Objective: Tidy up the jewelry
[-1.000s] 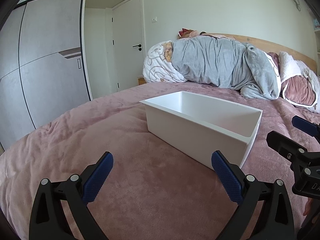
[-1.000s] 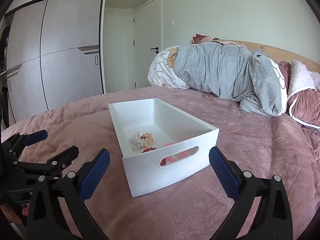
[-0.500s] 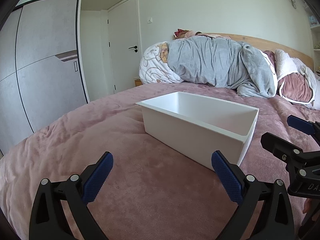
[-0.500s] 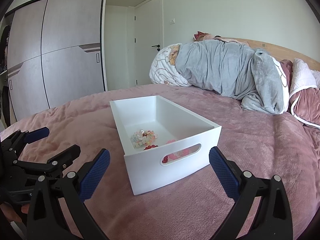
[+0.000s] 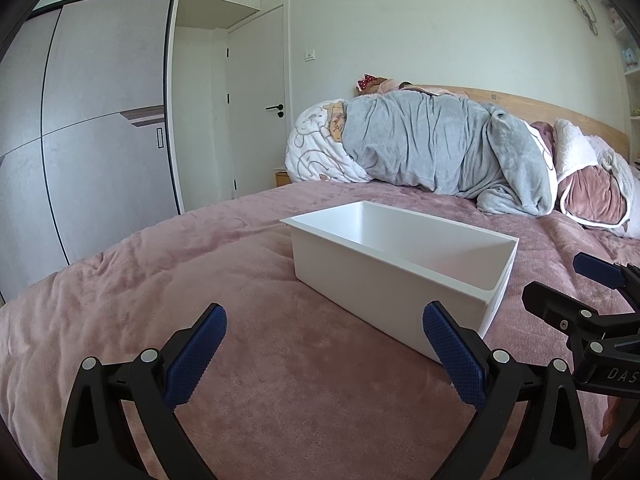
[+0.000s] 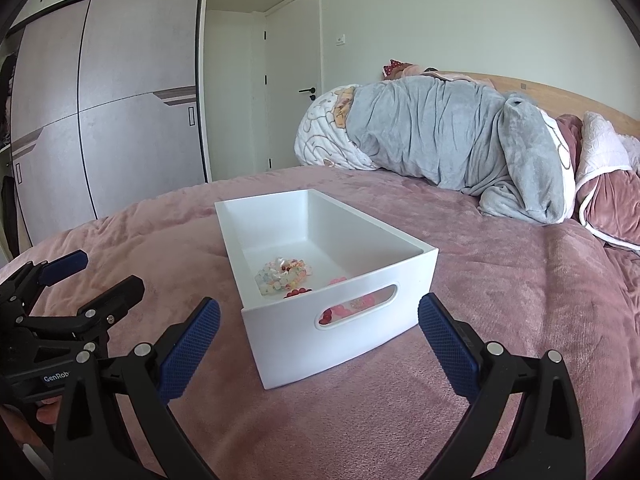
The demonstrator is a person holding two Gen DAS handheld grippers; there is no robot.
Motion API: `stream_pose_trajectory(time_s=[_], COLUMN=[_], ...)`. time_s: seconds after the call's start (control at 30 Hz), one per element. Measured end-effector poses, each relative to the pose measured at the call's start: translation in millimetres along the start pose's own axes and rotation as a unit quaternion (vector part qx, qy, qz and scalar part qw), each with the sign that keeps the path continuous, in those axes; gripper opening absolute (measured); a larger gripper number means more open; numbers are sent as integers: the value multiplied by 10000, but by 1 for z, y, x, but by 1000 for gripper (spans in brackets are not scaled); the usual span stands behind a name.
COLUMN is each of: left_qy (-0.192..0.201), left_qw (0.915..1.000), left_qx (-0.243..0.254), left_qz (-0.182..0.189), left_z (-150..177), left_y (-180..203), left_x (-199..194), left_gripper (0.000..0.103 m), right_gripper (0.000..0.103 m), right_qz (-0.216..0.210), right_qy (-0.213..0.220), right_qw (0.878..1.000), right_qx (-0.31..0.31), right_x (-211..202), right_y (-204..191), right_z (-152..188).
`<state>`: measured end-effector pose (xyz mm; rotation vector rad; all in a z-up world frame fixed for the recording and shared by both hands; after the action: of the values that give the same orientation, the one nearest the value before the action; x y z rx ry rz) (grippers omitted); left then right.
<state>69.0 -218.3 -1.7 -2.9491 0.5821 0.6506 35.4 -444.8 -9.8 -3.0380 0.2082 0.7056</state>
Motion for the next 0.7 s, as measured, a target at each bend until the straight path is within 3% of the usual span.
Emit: stream_pose_trajectory(time_s=[0.7], left_qy=[18], left_qw=[9995], left_qx=[313], left_qz=[-5], left_z=[1], left_y=[8], left_x=[1], left_gripper=[99], right_gripper=[98], right_qz=[75], right_qy=[-31], right_qw=[9999], right_qx=[122], right_x=[2], right_y=[6], right_z=[-1])
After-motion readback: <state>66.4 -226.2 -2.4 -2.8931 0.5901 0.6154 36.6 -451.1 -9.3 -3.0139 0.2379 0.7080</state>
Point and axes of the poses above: each gripper's, at about its wrist camera, not at the fingertips, and x roughly the way its jaws point, y to its right, z to its underside, the point moved 2 cm from there along x, roughly the way its jaws point, and after that the axes turned 8 degrees about z, right-handed, at the moved point
